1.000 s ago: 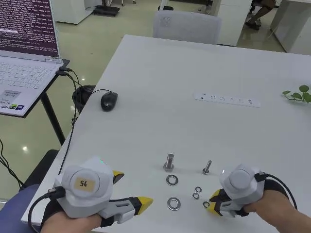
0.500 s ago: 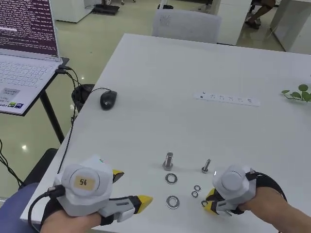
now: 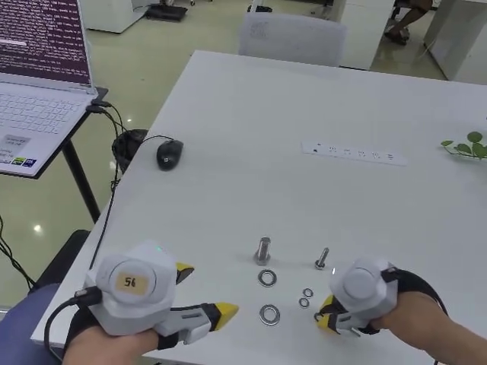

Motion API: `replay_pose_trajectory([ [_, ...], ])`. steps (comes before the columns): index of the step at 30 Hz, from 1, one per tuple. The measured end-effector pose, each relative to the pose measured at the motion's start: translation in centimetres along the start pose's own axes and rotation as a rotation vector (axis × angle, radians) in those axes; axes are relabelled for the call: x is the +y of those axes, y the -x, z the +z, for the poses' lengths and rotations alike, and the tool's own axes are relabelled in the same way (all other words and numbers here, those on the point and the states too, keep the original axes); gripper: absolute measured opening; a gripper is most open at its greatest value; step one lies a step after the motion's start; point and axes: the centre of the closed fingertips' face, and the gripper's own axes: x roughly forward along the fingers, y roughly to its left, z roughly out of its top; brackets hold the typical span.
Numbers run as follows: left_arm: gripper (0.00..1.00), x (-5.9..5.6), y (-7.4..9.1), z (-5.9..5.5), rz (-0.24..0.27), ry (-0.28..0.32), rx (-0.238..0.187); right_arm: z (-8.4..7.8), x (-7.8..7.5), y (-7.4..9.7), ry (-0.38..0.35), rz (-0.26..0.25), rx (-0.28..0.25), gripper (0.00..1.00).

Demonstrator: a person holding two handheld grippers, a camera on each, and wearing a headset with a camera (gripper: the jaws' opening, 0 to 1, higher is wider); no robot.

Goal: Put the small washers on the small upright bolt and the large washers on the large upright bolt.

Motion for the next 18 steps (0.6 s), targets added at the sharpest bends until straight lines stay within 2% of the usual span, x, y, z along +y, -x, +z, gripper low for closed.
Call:
replay_pose_trajectory([
  [11,0.57,0.0,0.1,-0.1,0.002,0.002,0.003,0.3,-0.3,0.3,-0.094,-0.019,-0.055,0.13],
  [15,0.57,-0.2,0.0,0.0,-0.002,-0.002,0.006,0.2,-0.9,0.7,-0.104,-0.039,-0.062,0.13],
  [18,0.57,-0.2,0.0,0.1,-0.003,-0.002,0.005,0.5,-2.0,1.6,-0.122,-0.07,-0.079,0.13],
])
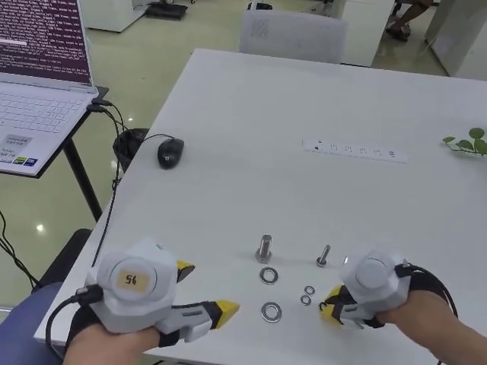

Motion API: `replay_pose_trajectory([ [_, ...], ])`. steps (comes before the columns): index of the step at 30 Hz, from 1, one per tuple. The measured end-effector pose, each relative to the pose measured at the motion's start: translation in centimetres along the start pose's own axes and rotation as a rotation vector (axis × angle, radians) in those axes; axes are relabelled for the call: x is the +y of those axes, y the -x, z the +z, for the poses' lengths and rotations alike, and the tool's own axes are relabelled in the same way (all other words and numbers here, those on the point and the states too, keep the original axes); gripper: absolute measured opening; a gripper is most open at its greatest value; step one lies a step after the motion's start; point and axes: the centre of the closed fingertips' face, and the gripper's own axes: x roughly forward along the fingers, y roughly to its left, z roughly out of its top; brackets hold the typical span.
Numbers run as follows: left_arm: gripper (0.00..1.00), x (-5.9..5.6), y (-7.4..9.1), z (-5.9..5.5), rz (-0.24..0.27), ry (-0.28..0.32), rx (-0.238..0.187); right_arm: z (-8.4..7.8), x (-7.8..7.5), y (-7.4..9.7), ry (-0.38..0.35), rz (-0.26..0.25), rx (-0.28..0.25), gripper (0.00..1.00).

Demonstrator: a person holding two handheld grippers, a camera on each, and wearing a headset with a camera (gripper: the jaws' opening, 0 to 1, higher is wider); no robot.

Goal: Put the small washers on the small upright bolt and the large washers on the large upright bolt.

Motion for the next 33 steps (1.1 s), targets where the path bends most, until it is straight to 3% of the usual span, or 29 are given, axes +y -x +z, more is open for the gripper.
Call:
replay_pose_trajectory([
  [9,0.57,0.0,0.0,-0.1,0.003,0.004,0.003,2.2,-4.8,2.8,-0.022,-0.101,-0.052,0.13],
  [18,0.57,0.0,0.0,0.1,0.006,0.006,-0.001,4.3,-8.1,4.0,0.044,-0.132,-0.047,0.13],
  [23,0.57,0.1,0.0,0.2,0.009,0.008,-0.003,4.9,-8.7,3.8,0.111,-0.104,-0.007,0.13],
  [29,0.57,0.1,0.0,0.0,0.012,0.013,-0.003,5.0,-8.3,2.8,0.165,-0.054,0.044,0.13],
  [33,0.57,0.3,0.2,-0.1,0.017,0.019,-0.003,5.0,-8.2,2.3,0.194,-0.048,0.066,0.13],
])
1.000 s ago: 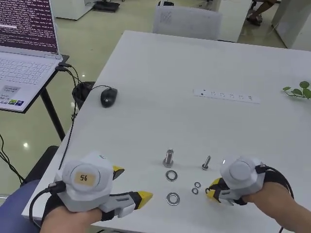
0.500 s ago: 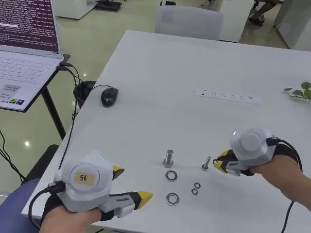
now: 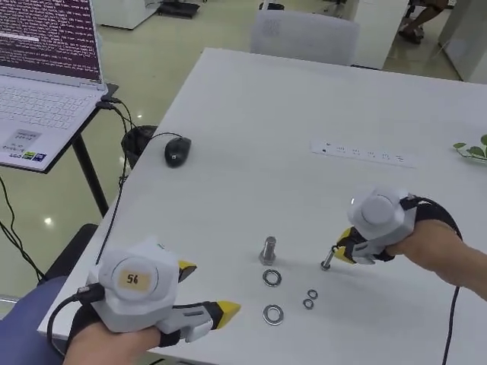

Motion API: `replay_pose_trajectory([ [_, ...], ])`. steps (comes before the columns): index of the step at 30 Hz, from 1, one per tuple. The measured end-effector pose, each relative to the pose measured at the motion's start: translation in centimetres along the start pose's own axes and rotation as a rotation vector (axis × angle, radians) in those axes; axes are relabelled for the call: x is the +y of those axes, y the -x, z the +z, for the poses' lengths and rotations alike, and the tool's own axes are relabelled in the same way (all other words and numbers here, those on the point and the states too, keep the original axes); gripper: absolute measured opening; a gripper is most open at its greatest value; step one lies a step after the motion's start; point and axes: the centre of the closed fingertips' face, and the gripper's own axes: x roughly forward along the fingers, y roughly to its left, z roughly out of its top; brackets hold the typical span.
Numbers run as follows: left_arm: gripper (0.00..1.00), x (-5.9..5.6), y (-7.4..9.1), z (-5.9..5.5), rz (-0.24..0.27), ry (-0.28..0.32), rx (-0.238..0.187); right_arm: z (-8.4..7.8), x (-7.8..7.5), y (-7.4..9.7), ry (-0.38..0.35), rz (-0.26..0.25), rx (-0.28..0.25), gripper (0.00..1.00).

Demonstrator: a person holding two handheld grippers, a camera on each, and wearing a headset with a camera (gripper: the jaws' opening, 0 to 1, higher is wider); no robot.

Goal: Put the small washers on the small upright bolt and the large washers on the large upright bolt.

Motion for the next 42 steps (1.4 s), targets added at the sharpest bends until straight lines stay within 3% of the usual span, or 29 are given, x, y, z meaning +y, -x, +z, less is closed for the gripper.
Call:
replay_pose_trajectory([
  [15,0.57,0.5,0.1,-0.1,0.006,0.01,-0.001,-0.2,-0.1,-0.9,0.018,0.02,0.031,0.13],
  [35,0.57,0.9,0.4,-0.5,0.017,0.018,0.005,-2.3,0.5,-4.8,0.02,0.074,0.089,0.14],
  [42,0.56,1.1,0.5,-0.2,0.025,0.022,-0.002,-2.8,0.4,-4.5,-0.018,0.069,0.087,0.15],
])
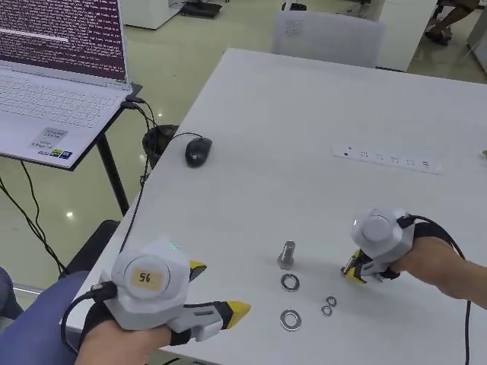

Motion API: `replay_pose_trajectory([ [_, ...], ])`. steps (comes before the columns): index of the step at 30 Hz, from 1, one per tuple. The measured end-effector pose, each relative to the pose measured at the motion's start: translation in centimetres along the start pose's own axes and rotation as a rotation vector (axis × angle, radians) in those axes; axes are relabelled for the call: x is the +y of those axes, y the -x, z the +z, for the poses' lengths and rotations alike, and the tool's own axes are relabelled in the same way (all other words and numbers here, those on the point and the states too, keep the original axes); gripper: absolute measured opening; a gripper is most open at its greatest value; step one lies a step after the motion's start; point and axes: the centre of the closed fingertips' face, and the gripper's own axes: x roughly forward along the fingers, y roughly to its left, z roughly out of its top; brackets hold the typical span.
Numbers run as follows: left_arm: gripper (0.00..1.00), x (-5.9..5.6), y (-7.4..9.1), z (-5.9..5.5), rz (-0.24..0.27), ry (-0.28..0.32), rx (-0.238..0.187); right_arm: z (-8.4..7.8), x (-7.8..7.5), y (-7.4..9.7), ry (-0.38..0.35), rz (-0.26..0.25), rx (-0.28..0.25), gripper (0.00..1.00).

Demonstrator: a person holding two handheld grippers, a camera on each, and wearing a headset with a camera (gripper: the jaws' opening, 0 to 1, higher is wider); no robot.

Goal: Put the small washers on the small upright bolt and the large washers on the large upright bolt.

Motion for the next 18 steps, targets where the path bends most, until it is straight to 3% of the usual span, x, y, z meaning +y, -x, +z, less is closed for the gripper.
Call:
replay_pose_trajectory([
  [7,0.56,-0.3,-0.2,0.1,-0.008,-0.006,-0.003,0.2,-0.8,2.2,-0.099,-0.054,-0.076,0.17],
  [12,0.56,-0.6,-0.3,0.2,-0.016,-0.009,-0.006,0.4,-1.1,4.4,-0.192,-0.108,-0.166,0.18],
  [18,0.56,-0.8,-0.3,0.2,-0.021,-0.014,-0.006,0.1,0.5,5.8,-0.234,-0.118,-0.216,0.19],
])
